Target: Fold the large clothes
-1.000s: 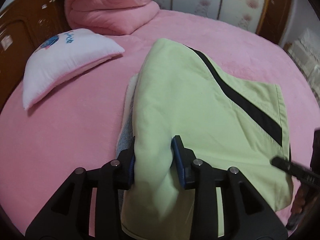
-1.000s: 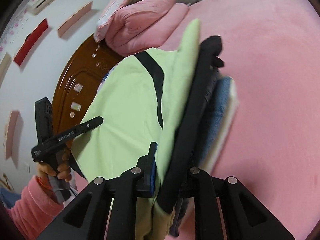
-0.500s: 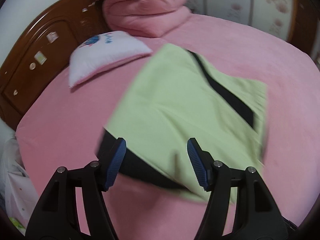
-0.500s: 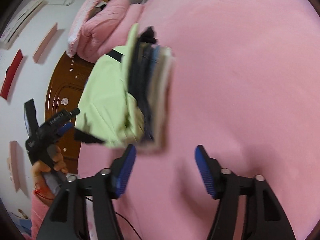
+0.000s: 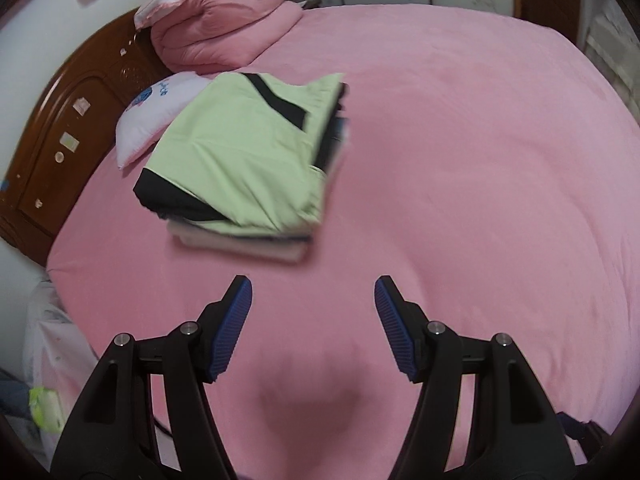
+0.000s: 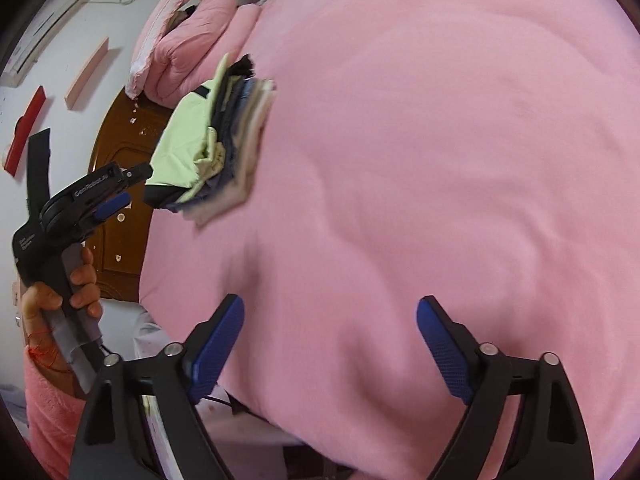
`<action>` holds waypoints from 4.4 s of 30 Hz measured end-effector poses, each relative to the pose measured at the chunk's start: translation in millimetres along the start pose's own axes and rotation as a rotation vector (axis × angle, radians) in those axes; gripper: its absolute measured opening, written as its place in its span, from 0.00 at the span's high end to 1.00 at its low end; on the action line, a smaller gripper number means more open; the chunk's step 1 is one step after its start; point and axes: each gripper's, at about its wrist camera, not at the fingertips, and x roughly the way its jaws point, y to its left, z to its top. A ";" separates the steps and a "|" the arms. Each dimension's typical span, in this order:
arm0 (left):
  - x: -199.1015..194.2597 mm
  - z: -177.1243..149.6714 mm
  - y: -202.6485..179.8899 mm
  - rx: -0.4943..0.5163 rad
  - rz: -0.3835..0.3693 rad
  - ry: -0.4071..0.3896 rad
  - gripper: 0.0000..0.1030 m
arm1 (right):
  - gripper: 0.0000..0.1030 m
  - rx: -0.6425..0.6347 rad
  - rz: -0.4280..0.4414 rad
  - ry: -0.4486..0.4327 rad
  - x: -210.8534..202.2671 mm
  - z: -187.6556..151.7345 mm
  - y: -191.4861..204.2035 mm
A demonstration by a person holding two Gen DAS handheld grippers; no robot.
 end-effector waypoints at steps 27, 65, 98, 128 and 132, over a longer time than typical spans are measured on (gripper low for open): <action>-273.5 -214.7 -243.0 0.105 -0.345 0.159 0.40 | 0.00 -0.021 -0.499 -0.066 -357.1 -167.3 -115.3; -311.8 -187.1 -130.9 0.024 -0.325 -0.004 0.06 | 0.00 -0.189 -0.505 -0.270 -407.9 -152.6 4.3; -300.5 -180.9 -133.5 0.059 -0.308 0.017 0.01 | 0.00 -0.162 -0.525 -0.259 -401.0 -148.3 -6.7; -292.8 -170.2 -145.0 0.086 -0.290 0.035 0.01 | 0.00 -0.147 -0.517 -0.222 -399.7 -121.9 -37.9; -291.8 -169.6 -146.8 0.081 -0.285 0.040 0.01 | 0.00 -0.160 -0.516 -0.219 -401.9 -115.9 -42.7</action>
